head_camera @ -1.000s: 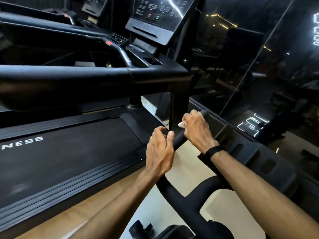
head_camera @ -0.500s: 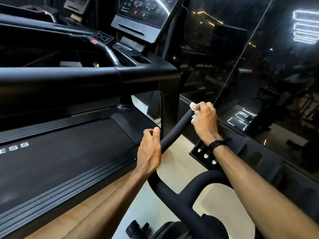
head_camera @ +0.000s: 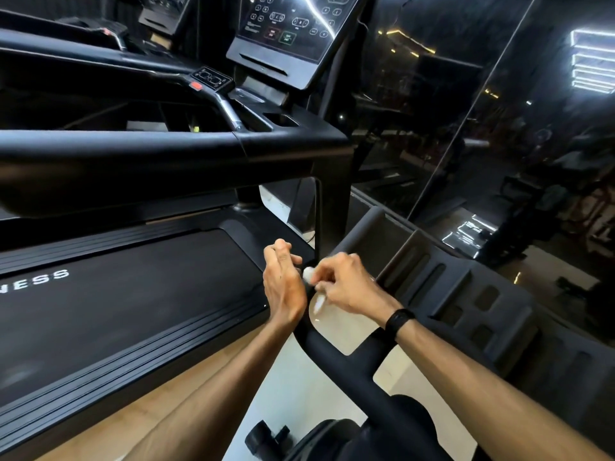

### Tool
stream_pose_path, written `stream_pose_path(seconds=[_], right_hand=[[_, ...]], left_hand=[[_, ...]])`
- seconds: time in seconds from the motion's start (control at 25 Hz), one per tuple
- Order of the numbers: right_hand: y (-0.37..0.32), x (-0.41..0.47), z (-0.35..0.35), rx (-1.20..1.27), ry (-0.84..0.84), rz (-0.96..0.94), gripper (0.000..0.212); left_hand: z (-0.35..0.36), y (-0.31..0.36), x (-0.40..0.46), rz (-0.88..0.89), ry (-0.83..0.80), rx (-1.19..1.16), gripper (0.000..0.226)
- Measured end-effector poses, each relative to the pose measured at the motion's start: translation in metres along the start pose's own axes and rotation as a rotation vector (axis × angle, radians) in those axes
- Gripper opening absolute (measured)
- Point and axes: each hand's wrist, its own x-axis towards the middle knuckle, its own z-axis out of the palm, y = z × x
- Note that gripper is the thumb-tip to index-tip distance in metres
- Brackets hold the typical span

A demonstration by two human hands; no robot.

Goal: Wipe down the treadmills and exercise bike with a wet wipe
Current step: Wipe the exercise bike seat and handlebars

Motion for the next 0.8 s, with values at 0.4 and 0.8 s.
stream_pose_path(seconds=[0.4,0.8], right_hand=[[-0.02,-0.046,-0.039,0.08,-0.65,-0.057,0.011],[0.013,0.064,-0.101,-0.357,0.323,-0.024,0.014]], left_hand=[[-0.003,0.003,0.0,-0.044,0.028,-0.048,0.06],[0.003,-0.011,0.009,0.066,-0.057,0.283,0.016]])
